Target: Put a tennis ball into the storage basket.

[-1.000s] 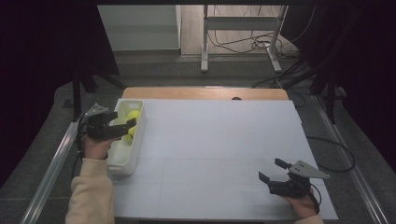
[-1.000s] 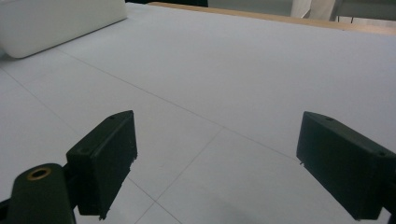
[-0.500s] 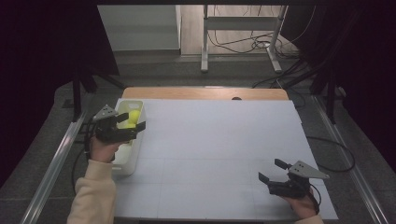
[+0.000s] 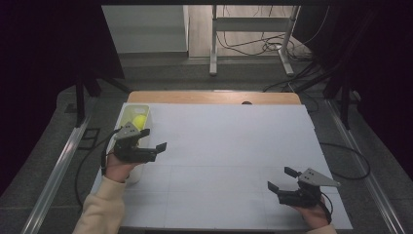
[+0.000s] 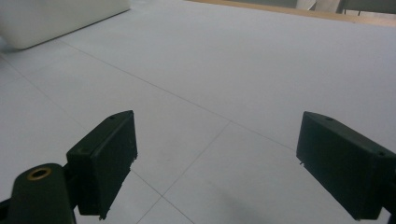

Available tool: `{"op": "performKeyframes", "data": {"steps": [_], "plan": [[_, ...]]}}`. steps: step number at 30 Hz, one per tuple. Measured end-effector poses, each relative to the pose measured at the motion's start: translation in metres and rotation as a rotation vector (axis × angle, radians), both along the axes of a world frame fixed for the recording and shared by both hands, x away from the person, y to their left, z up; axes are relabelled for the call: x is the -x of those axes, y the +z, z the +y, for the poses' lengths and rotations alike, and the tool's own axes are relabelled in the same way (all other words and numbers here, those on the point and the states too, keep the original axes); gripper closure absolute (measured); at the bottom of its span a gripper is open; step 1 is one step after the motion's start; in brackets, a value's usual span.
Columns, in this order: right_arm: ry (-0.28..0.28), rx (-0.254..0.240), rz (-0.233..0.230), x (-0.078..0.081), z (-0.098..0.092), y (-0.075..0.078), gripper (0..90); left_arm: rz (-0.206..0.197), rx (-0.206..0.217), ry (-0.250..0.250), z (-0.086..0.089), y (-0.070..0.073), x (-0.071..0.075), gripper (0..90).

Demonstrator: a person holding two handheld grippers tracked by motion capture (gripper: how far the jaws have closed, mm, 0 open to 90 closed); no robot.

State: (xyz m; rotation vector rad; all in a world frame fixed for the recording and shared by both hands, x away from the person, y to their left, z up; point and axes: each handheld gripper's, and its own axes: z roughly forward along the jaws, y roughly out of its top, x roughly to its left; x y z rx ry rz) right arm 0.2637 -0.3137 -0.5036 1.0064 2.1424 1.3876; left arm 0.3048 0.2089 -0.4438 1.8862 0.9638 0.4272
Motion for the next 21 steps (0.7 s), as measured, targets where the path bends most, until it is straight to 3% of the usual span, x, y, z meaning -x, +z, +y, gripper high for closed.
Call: {"op": "performKeyframes", "data": {"steps": [14, 19, 21], "plan": [[0.014, 0.009, 0.006, 0.000, 0.004, -0.002, 12.7, 0.018, 0.039, -0.047, 0.002, -0.023, 0.030, 14.1], [0.018, 0.014, 0.007, 0.000, 0.004, -0.002, 12.7, 0.013, 0.030, -0.060, 0.001, -0.033, 0.039, 14.0], [0.019, 0.014, 0.009, 0.000, 0.004, -0.002, 12.6, 0.000, -0.008, -0.061, -0.003, -0.040, 0.045, 13.9]]}}
